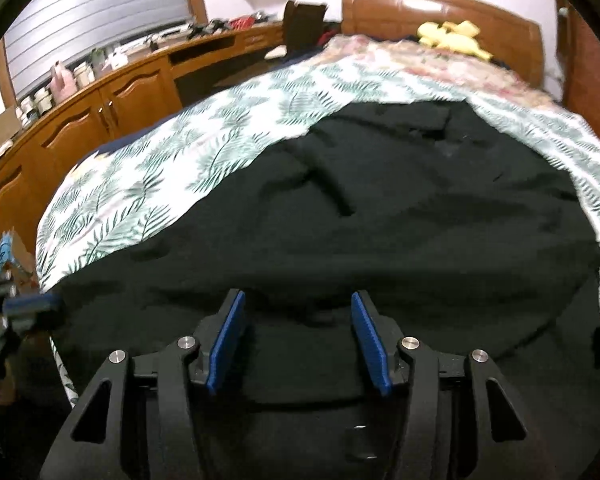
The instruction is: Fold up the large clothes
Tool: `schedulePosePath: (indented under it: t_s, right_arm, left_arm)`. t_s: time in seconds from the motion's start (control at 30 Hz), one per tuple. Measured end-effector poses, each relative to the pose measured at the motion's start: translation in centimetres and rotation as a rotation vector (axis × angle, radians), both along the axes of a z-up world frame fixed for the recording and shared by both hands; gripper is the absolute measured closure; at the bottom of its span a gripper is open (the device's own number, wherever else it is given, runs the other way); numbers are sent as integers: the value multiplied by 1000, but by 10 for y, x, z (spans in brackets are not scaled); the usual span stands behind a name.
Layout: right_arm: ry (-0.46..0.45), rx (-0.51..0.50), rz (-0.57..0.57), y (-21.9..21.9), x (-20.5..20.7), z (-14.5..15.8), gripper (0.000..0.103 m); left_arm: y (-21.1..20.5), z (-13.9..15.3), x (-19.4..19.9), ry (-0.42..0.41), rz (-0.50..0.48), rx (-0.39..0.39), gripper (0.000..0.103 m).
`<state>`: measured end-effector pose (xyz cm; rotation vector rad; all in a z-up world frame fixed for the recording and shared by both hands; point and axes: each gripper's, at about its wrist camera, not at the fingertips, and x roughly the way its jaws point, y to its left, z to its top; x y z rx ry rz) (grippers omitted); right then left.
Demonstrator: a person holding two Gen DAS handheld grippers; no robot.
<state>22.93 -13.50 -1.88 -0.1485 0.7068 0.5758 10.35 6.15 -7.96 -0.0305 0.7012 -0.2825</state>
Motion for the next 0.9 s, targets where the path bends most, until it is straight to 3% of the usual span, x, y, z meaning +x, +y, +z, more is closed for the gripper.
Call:
schedulePosePath:
  t_s: [0.07, 0.1, 0.13, 0.17, 0.2, 0.23, 0.47, 0.6, 0.9]
  right_arm:
    - [35, -17, 27, 7, -1, -6, 47]
    - [50, -27, 44, 10, -2, -9, 47]
    - [62, -38, 60, 13, -3, -12, 47]
    - [61, -55, 70, 15, -6, -14, 47]
    - [52, -66, 73, 16, -7, -14, 47]
    - [46, -73, 75, 16, -9, -15, 47]
    - [30, -21, 53, -1, -21, -1, 47]
    - [-3, 6, 26, -27, -52, 6, 47]
    - [-67, -54, -175, -139, -103, 1, 45]
  left_arm:
    - [10, 1, 1, -7, 45, 15, 96]
    - [14, 1, 1, -13, 65, 21, 79]
    - [18, 1, 2, -21, 74, 15, 56]
    - [22, 2, 2, -28, 77, 0, 46]
    - [24, 2, 2, -30, 77, -14, 29]
    - [27, 3, 2, -35, 79, -27, 24]
    - [23, -6, 11, -17, 102, 7, 24]
    - [20, -13, 10, 5, 120, 20, 24]
    - [16, -18, -11, 33, 149, 57, 24]
